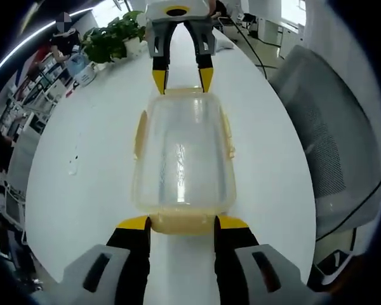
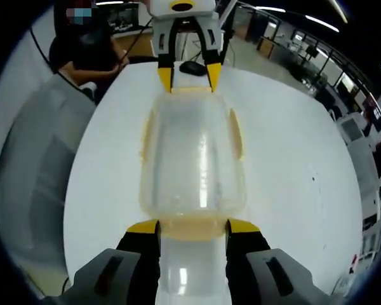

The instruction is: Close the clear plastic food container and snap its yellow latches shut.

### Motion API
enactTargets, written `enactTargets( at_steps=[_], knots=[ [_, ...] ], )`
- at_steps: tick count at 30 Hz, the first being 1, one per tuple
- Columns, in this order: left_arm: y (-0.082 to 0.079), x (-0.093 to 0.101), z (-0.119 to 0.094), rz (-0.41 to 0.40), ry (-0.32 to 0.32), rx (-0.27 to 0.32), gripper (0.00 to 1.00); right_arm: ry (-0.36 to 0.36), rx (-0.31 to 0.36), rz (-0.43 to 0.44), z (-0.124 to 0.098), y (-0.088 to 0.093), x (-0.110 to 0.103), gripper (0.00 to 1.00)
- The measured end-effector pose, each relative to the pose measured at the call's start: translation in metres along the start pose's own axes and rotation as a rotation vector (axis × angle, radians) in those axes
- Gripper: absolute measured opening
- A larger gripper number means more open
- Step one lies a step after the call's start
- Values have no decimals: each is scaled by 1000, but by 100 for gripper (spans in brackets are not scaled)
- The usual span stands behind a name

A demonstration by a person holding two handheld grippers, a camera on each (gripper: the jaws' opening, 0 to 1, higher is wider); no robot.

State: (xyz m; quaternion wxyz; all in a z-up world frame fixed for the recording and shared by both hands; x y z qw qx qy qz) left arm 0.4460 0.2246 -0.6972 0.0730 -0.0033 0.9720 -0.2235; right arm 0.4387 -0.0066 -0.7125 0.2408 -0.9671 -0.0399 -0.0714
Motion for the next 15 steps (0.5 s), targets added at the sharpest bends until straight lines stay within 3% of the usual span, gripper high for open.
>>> enactTargets(
  at_steps=[15],
  knots=[
    [-28, -5, 16, 4, 6, 1, 39, 4, -5, 13, -14, 29, 1, 39]
  ],
)
Point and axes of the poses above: the point that each gripper's makers call its tool centre point, and the gripper's own axes: z roughly forward along the fingers, x roughly to its right, y roughly out of its underside, the point moved 8 cm from there along -z, roughly backward along the fingers, and after that the axes turned 6 degrees about -z, right-handed, at the moved point
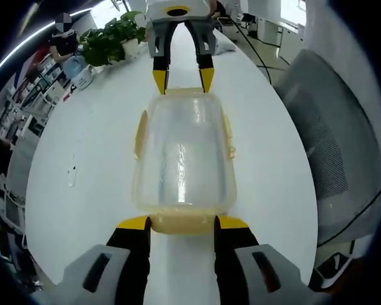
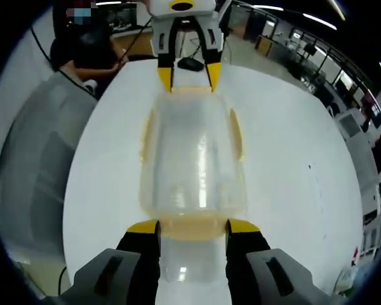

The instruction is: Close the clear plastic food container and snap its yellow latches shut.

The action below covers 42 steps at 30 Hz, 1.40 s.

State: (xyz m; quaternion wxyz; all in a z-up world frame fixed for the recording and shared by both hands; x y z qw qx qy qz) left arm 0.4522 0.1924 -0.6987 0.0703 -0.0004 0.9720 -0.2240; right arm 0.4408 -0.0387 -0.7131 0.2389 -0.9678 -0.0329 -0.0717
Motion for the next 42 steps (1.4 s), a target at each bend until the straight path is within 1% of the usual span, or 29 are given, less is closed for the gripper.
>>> enactTargets(
  at_steps=[6, 16, 28, 42],
  knots=[
    [-9, 0, 8, 0, 6, -1, 39, -4, -6, -1, -5, 10, 1, 39],
    [-20, -1, 15, -3, 7, 5, 39, -4, -6, -1, -12, 22, 2, 39],
    [-39, -2, 24, 12, 10, 14, 39, -1, -14, 7, -22, 40, 1, 39],
    [-54, -2, 34, 13, 12, 23, 39, 1, -24, 14, -30, 55, 0, 39]
  ],
)
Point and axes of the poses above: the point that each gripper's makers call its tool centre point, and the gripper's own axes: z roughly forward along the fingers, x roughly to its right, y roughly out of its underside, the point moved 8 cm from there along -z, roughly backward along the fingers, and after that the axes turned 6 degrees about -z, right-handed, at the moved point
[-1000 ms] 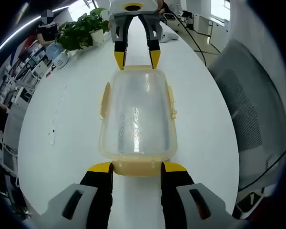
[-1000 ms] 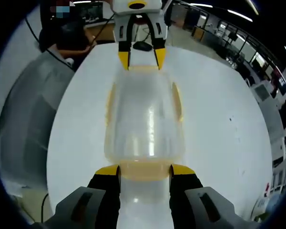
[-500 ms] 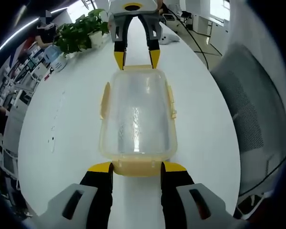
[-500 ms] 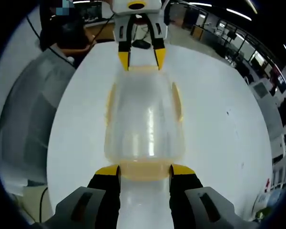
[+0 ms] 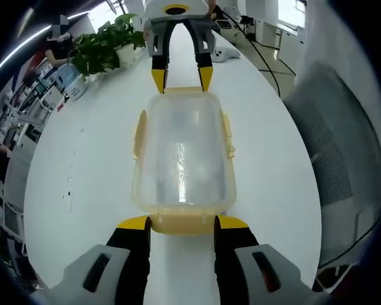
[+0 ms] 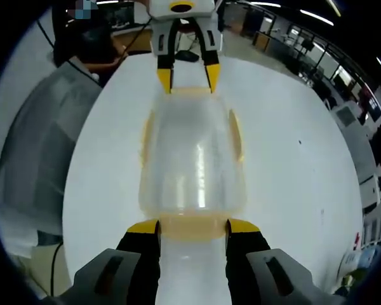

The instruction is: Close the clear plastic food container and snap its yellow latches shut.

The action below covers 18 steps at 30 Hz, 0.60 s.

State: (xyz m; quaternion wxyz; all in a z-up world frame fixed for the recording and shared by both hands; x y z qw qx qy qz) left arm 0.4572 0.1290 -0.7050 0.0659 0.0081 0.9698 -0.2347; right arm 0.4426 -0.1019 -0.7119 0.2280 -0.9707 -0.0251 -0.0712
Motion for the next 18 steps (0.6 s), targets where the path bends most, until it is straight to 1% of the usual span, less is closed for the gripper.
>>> enactTargets(
  at_steps=[18],
  knots=[
    [-16, 0, 16, 2, 11, 10, 39, -3, -8, 13, -6, 21, -2, 39]
  ],
)
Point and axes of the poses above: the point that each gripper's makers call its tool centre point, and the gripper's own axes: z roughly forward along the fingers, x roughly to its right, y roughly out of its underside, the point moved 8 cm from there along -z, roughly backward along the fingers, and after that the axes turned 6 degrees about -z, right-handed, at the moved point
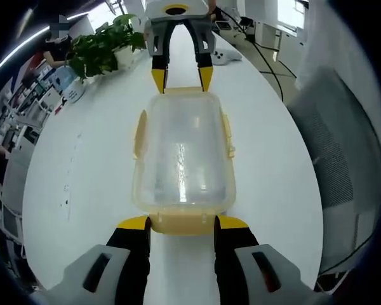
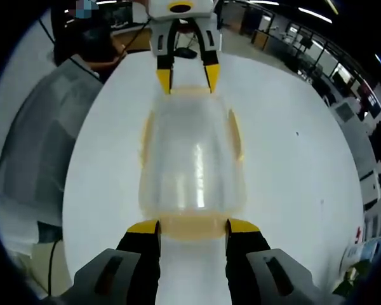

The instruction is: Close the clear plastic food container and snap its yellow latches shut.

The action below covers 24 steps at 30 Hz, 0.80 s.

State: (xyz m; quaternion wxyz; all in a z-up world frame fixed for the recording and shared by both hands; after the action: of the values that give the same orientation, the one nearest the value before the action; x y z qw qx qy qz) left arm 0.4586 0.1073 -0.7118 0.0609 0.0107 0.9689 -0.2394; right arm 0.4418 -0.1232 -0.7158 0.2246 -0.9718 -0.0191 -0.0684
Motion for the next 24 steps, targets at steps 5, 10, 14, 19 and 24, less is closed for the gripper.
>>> enactTargets(
  at_steps=[5, 10, 14, 19, 24],
  knots=[
    [-4, -1, 3, 3, 6, 3, 39, 0, -2, 9, -1, 6, -1, 39],
    [-8, -2, 7, 5, 11, 2, 39, -2, -4, 15, -2, 11, -1, 39],
    [-12, -2, 10, 8, 16, 5, 39, -3, -4, 20, -3, 16, -1, 39],
    [-15, -4, 14, 15, 20, 5, 39, -5, -3, 33, -4, 21, 0, 39],
    [-18, -4, 19, 17, 26, 2, 39, -13, -7, 38, -4, 25, -1, 39]
  ],
)
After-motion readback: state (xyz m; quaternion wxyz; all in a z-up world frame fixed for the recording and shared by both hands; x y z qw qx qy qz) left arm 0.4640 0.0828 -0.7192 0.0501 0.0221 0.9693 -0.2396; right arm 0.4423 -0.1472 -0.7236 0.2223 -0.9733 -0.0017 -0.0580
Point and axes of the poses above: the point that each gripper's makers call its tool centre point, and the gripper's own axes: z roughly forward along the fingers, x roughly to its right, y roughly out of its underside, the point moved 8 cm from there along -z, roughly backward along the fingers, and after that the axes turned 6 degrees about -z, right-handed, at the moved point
